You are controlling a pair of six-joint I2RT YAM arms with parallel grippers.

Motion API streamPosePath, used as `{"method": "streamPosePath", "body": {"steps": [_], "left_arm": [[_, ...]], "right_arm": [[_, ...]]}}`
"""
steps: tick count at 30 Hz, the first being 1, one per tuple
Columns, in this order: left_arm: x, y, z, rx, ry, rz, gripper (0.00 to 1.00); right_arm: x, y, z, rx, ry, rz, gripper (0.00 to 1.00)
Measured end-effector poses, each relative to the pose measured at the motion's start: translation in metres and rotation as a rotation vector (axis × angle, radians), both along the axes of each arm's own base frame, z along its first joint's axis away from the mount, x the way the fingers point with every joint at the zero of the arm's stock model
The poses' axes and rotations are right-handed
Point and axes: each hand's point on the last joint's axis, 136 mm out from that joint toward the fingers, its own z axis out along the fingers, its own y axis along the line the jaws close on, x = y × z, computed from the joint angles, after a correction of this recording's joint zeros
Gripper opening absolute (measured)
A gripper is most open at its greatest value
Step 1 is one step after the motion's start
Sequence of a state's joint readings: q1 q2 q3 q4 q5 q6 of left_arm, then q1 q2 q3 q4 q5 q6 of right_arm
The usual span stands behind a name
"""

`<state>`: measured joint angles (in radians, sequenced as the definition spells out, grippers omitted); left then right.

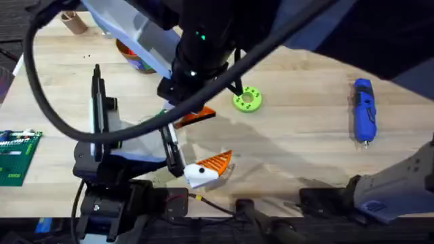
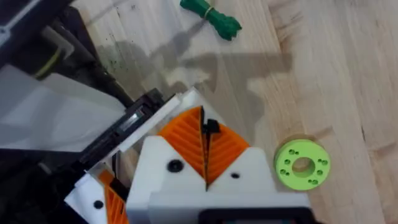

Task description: Pick up the gripper from the table and insert it into the empty holder that is missing its gripper. Then pick up a screw, insert it into the mounting hole, and use the screwdriver to tighten it. Finally, clean up the table by picking up the vegetable and placing it into the bucket.

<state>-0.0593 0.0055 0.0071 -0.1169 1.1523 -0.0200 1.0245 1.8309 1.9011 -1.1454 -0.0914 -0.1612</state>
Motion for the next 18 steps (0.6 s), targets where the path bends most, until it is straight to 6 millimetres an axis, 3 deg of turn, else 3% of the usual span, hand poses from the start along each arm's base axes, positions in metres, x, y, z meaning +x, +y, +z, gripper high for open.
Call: {"method": "streamPosePath", "body": {"steps": [18], "left_arm": [[-0.0013, -0.0005, -0.0002, -0.003, 0.009, -0.007, 0.992]], "right_arm": [[-0.0039, -0.0068, -0.0008, -0.027, 0.016, 0.0, 0.008]]}}
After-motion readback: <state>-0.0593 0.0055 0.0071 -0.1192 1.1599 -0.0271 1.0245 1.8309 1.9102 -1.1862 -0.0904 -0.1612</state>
